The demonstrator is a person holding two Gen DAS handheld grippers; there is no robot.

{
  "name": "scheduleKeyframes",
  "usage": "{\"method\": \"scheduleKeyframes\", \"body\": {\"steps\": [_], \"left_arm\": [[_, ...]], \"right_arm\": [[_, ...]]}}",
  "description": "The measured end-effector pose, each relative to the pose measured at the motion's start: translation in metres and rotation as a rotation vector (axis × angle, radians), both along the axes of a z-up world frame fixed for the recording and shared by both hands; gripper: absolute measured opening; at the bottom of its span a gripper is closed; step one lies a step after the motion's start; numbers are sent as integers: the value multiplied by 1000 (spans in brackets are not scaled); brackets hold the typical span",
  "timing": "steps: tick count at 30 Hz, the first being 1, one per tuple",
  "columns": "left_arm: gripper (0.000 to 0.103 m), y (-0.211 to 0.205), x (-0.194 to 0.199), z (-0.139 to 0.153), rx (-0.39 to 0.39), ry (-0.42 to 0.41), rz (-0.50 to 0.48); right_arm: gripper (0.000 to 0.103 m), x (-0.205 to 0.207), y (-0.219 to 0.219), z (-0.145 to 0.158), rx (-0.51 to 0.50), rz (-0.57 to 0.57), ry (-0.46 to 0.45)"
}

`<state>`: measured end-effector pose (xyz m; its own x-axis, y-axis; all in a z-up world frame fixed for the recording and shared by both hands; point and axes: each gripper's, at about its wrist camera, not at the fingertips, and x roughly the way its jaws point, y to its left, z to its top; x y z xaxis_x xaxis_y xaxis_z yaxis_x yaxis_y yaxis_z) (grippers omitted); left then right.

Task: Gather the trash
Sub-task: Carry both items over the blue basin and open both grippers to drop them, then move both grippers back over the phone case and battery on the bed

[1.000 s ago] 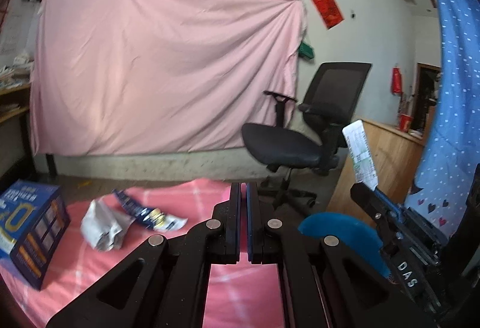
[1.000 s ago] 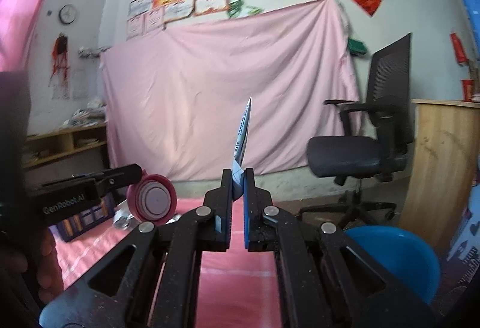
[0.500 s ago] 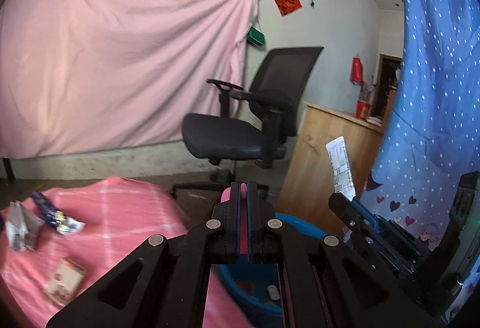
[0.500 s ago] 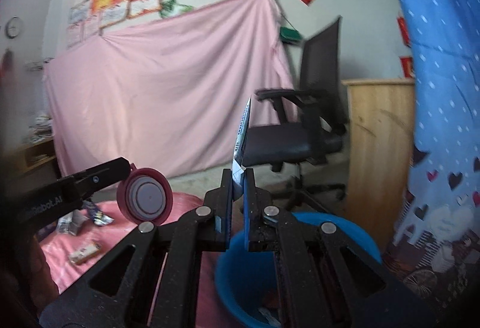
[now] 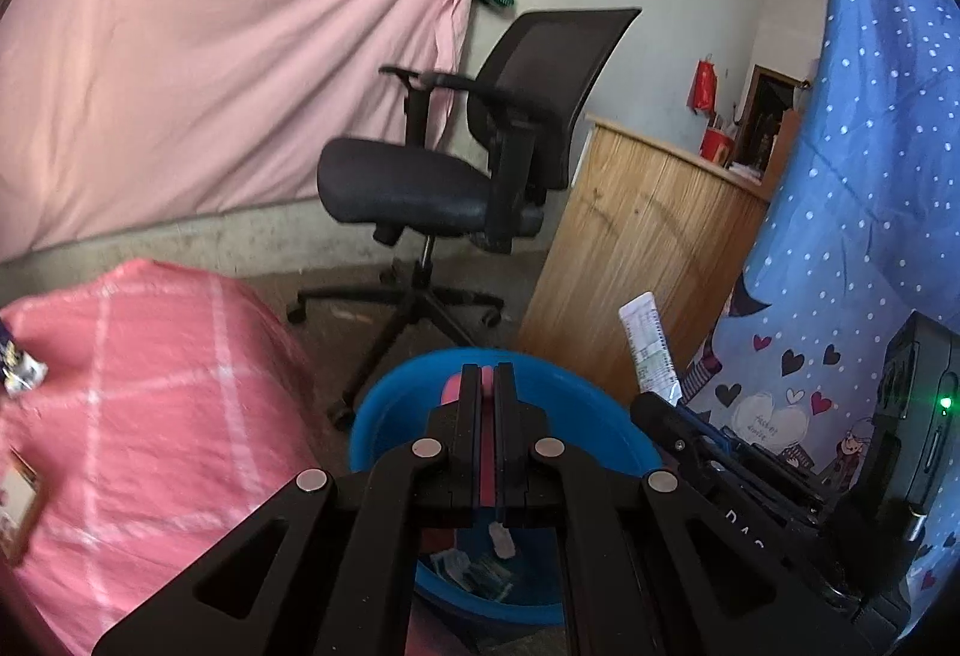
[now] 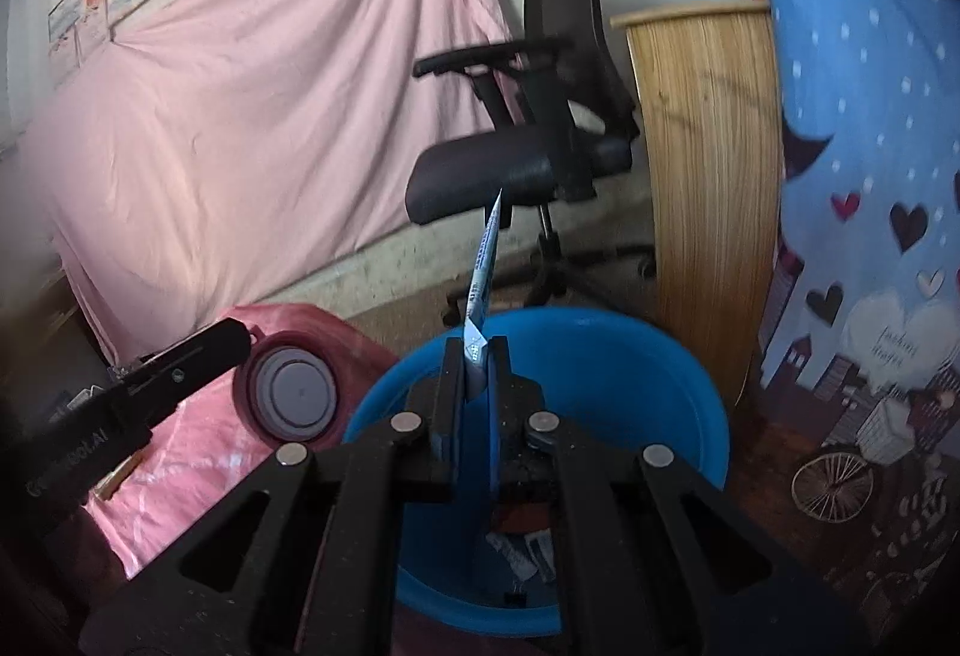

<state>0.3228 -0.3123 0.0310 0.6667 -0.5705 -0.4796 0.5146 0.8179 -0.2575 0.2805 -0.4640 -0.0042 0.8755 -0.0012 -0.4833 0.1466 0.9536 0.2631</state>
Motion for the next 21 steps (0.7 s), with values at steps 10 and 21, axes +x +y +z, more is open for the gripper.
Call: {"method": "scheduleKeyframes", "body": {"steps": [10,21], "left_arm": [[2,-7,15,-19,24,102,-8],[2,5,14,-14,23,91,29]], "right_arm": [[25,9,-9,-10,37,-3,59],[27,7,-5,-5,20,0,25]]}}
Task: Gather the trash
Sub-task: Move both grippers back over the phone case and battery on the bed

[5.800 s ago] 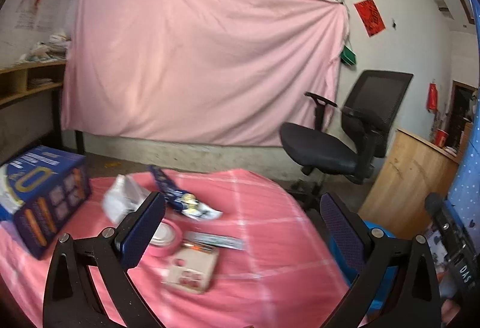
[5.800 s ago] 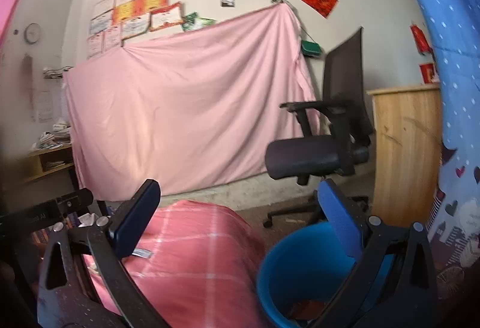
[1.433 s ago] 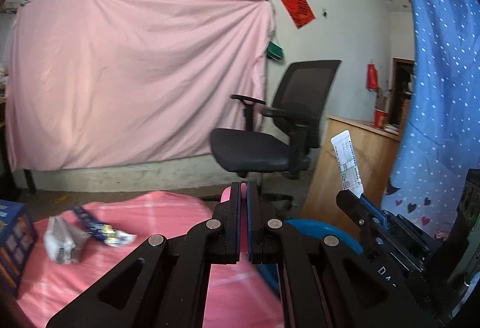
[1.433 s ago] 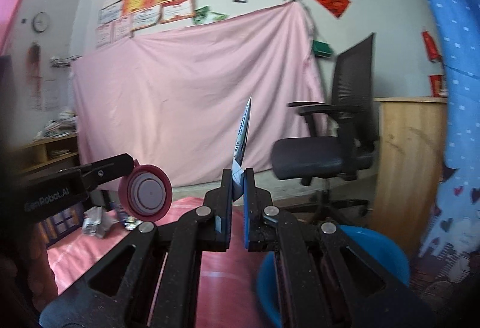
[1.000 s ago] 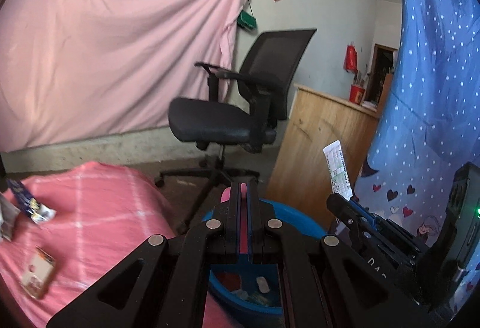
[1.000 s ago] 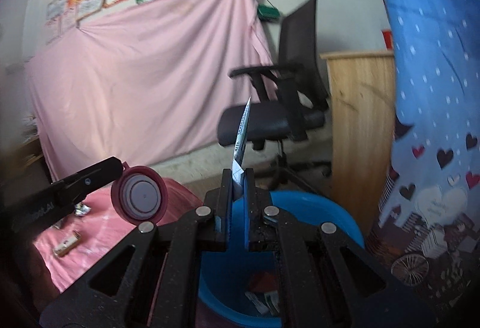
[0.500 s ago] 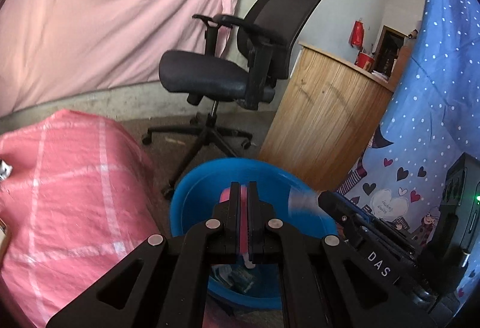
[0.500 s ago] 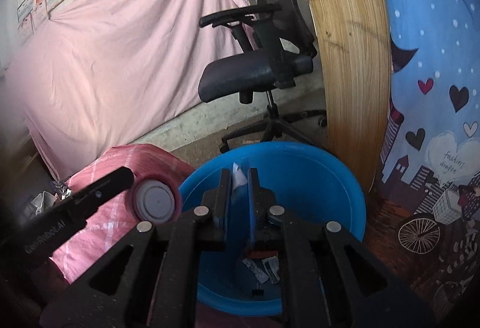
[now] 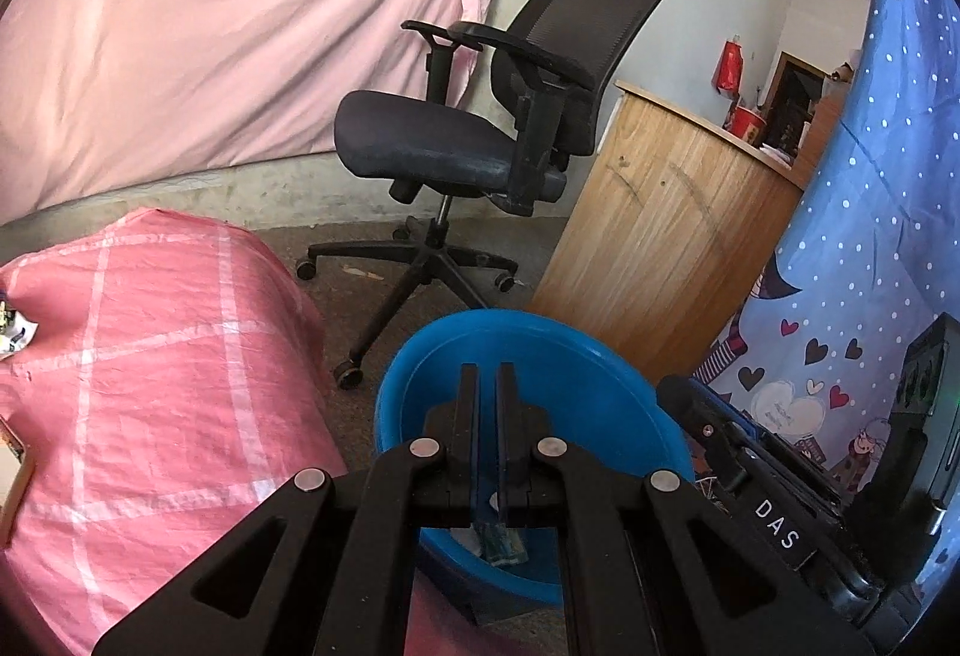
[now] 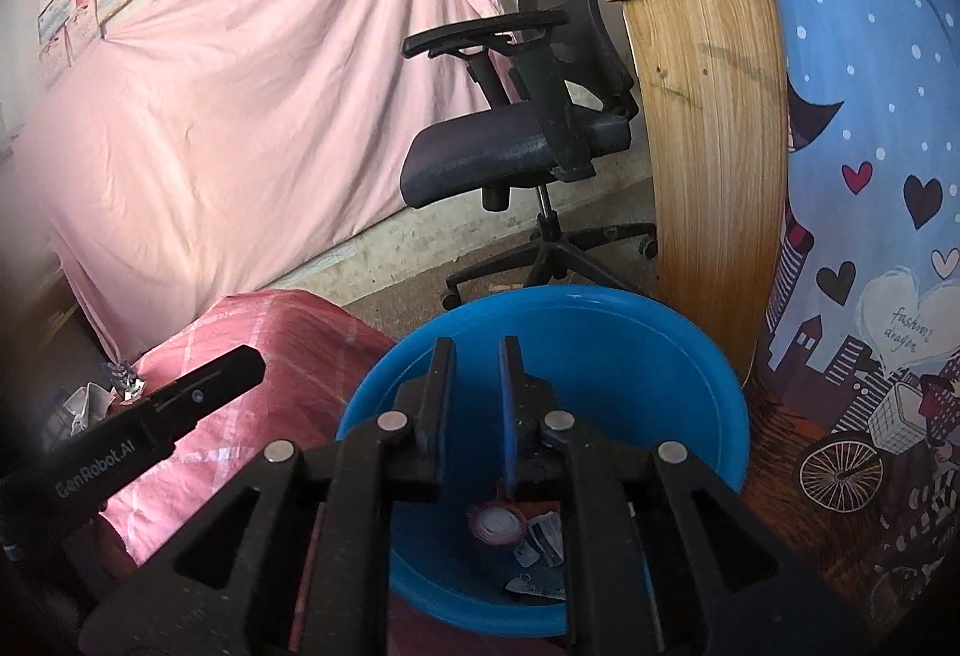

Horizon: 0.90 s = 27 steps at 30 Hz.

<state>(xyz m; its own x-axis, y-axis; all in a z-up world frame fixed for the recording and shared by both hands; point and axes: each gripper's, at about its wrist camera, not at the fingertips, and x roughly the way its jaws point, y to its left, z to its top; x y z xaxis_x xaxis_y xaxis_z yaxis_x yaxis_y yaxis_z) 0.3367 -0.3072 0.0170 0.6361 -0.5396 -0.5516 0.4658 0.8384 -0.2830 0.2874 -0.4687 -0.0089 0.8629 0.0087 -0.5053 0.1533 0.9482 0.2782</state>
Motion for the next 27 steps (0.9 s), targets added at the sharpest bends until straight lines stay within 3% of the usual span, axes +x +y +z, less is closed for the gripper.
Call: {"method": "scheduleKeyframes", "body": {"steps": [11,17,18,20,22,26,27], "left_arm": [[2,36,-8,23,-7,-48,63],[3,66,-15,35,14,-98,120],[6,72,-17,36,18,-110,134],[23,88,-22,38,20,-131,170],[47,104,-27,40,-2,-154,210],[61,139,-37,43,3,-195,303],[71,146,-39,43,10,-201,324]], "right_arm": [[33,-4,17,14,-37,22,-90],[45,-4,35,23,-67,43,-139],[53,-4,39,26,-71,47,-151],[64,-5,45,29,-71,60,-173],[76,-6,49,31,-57,72,-194],[89,-9,61,38,-74,87,-237],[96,-9,65,41,-78,99,-250]]}}
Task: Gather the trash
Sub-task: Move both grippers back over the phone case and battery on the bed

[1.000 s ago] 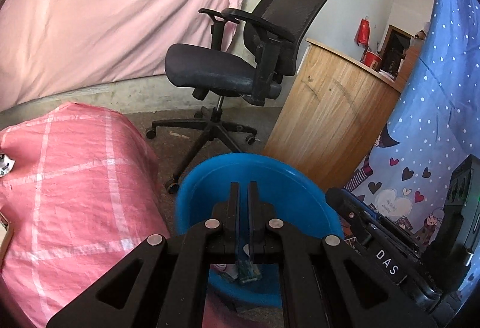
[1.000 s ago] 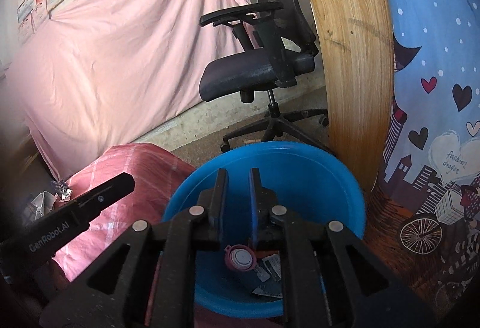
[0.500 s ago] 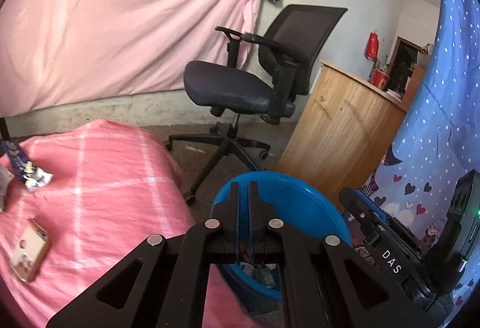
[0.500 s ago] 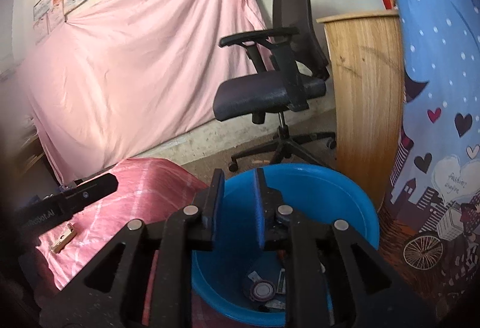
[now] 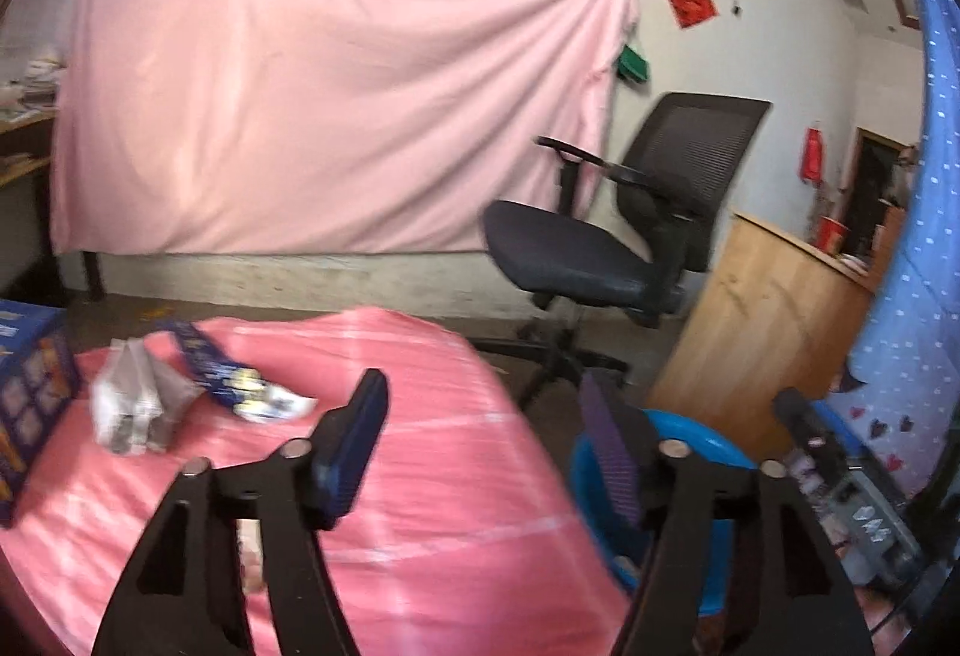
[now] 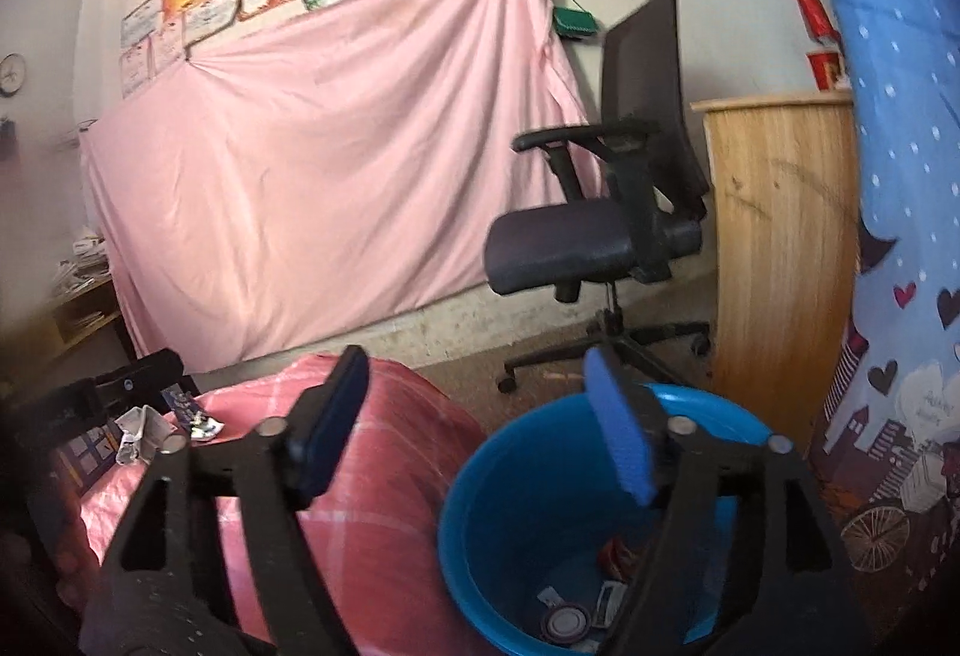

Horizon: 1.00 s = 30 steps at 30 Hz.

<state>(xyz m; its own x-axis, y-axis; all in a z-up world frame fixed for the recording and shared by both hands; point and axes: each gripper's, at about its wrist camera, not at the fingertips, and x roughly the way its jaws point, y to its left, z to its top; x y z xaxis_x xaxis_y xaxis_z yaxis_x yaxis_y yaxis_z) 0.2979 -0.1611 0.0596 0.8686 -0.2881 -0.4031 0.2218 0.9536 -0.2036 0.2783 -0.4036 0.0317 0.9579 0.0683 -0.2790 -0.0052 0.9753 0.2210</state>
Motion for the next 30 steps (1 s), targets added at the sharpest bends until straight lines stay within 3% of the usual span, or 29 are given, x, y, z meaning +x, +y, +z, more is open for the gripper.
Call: {"method": "scheduleKeyframes", "body": {"steps": [1,5,10,20,30], "left_arm": [[84,7,-2,0,3,-9,23],[99,40,-14,-3,3,-71,124],[101,75,-26,-9,-22,-93,193],[101,120,-51,-17,29,-140,288],[101,151,-73,-40,114,-154,357]], "right_arm": [[100,0,4,2,-5,6,-13],[103,-3,21,8,-29,46,-66],[103,-7,50,14,-79,98,-117],[103,-11,116,17,-129,202,-177],[103,-1,183,-1,-262,353,-115]]}}
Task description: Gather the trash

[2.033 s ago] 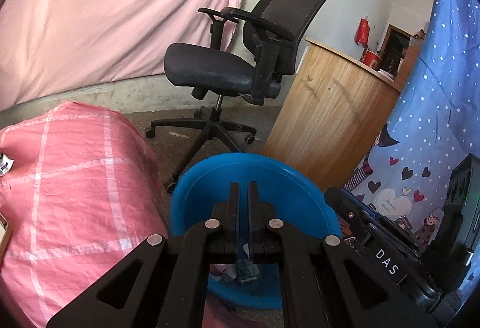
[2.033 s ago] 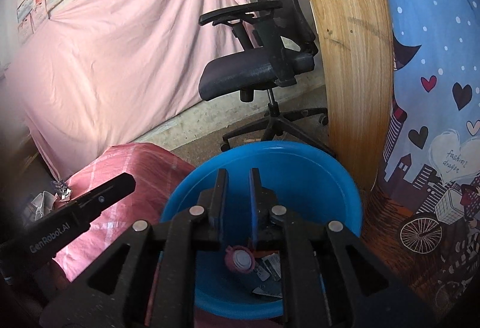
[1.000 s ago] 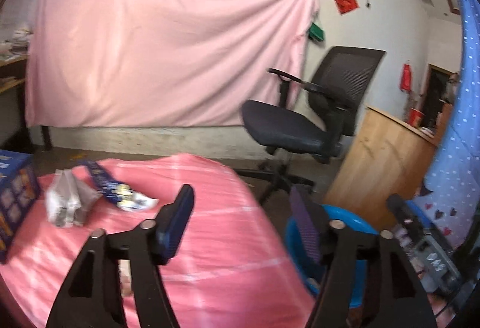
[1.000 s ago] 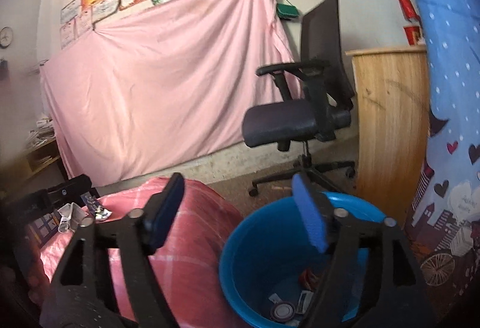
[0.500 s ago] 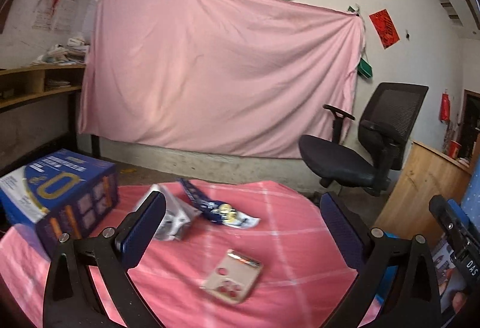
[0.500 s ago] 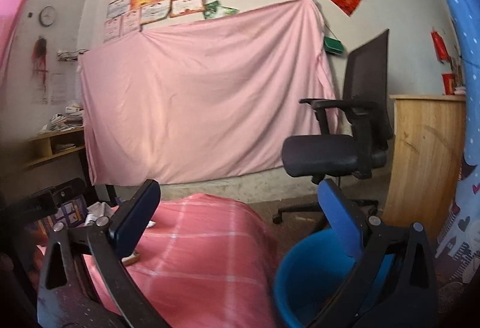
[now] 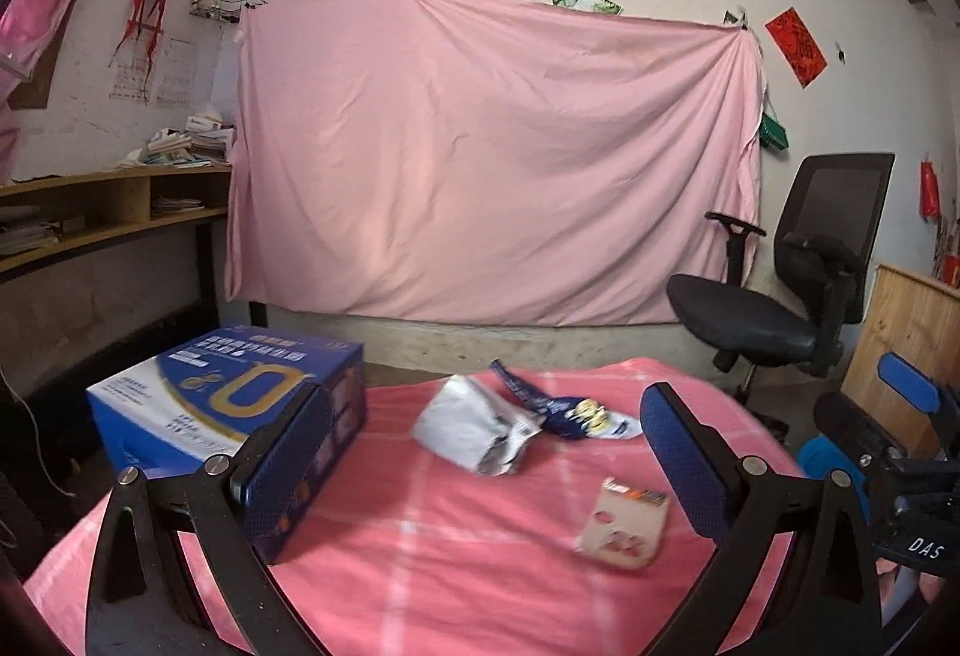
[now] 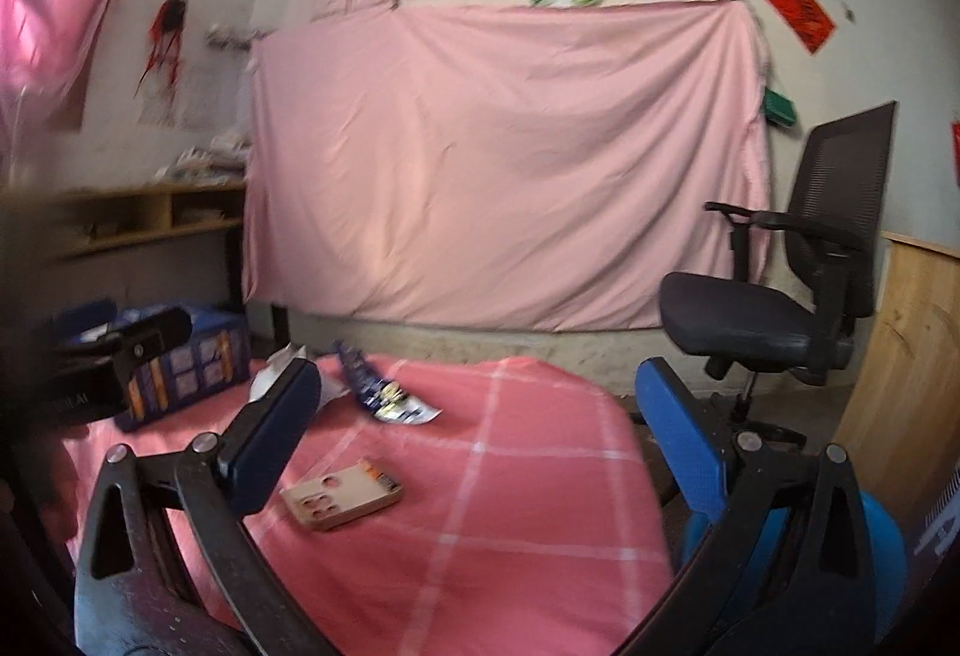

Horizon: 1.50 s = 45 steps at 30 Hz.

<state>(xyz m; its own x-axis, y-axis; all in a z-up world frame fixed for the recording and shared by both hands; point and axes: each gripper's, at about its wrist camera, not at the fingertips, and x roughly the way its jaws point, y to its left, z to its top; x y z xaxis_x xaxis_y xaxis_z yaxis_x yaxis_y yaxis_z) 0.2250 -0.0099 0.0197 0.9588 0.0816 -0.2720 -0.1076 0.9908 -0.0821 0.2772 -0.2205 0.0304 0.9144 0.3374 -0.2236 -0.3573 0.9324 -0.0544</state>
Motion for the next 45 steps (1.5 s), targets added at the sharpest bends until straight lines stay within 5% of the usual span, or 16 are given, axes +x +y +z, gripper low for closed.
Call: {"method": "scheduleKeyframes", "body": {"steps": [12,17,22,30,35,36,45], "left_arm": [[100,3,17,-32,8,194,-79],[92,6,28,-41,-28,270,-102],[71,10,38,-46,-59,343,-129],[48,14,43,-52,-119,420,-186],[44,14,44,-53,-142,448,-213],[44,12,43,-52,-141,448,-213],[44,8,44,-51,-220,466,-291]], "right_arm": [[103,44,16,-38,-110,48,266],[81,64,20,-50,-134,78,359],[45,78,39,-60,-203,152,421],[35,86,66,-80,-294,265,518],[24,87,62,-80,-277,251,533],[12,86,60,-79,-265,249,527],[13,81,37,-73,-183,199,536]]}}
